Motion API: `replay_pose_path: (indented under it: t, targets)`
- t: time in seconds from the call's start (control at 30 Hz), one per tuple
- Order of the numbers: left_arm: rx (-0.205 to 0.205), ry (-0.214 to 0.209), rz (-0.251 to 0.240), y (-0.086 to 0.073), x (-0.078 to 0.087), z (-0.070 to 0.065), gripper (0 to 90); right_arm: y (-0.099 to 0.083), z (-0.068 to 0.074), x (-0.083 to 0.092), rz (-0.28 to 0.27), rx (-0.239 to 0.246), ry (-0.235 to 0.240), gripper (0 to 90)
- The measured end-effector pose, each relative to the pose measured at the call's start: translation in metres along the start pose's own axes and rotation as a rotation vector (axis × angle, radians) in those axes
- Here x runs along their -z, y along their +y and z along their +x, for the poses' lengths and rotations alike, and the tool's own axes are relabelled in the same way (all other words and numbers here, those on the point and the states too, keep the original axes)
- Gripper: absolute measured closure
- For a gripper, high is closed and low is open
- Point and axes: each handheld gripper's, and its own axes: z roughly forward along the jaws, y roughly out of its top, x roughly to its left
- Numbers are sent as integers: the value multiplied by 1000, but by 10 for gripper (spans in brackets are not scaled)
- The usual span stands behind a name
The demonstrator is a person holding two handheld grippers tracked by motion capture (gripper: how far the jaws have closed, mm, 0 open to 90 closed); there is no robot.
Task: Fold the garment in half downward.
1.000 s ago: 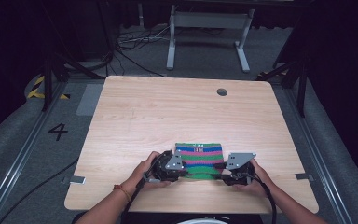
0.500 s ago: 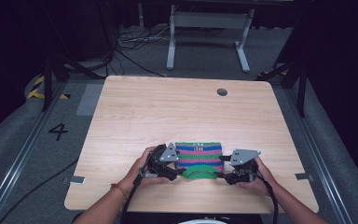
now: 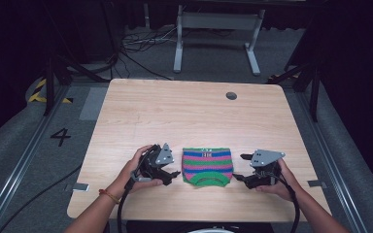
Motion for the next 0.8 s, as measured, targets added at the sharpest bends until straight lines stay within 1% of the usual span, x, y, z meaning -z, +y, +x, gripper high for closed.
replay_pose_path:
  t: [0.03,0.1,0.13,0.23,0.3,0.37,0.43,0.5,0.6,0.63,0.7,0.77,0.8]
  targets:
    - [3,-2,4,-2,2,1,220,-1,-1,2,4,-4,-3,263]
    - [-5,12,24,-9,9,1,220,-3,-2,6,7,-7,-6,262]
    - [-4,12,26,-12,11,2,220,-5,-3,8,12,-7,-6,260]
    - [-20,45,51,-21,18,2,219,-12,-6,14,21,-14,-25,258]
    - [-22,65,63,-27,20,3,220,-18,-8,19,25,-32,-32,256]
    - [-5,69,69,-34,20,5,221,-23,-10,23,29,-34,-42,254]
    - [3,73,77,-39,19,7,219,-29,-12,27,30,-49,-52,251]
    - [11,81,84,-45,19,8,219,-33,-14,29,38,-52,-65,250]
    - [32,89,85,-52,20,9,214,-40,-15,35,46,-62,-80,248]
    - [43,83,84,-54,22,10,213,-42,-16,36,49,-64,-82,247]
    - [73,70,67,-59,26,12,213,-46,-18,39,54,-70,-86,246]
    - [86,73,51,-62,32,12,213,-51,-20,44,48,-84,-94,243]
    - [94,67,43,-65,34,13,212,-53,-21,46,46,-90,-99,240]
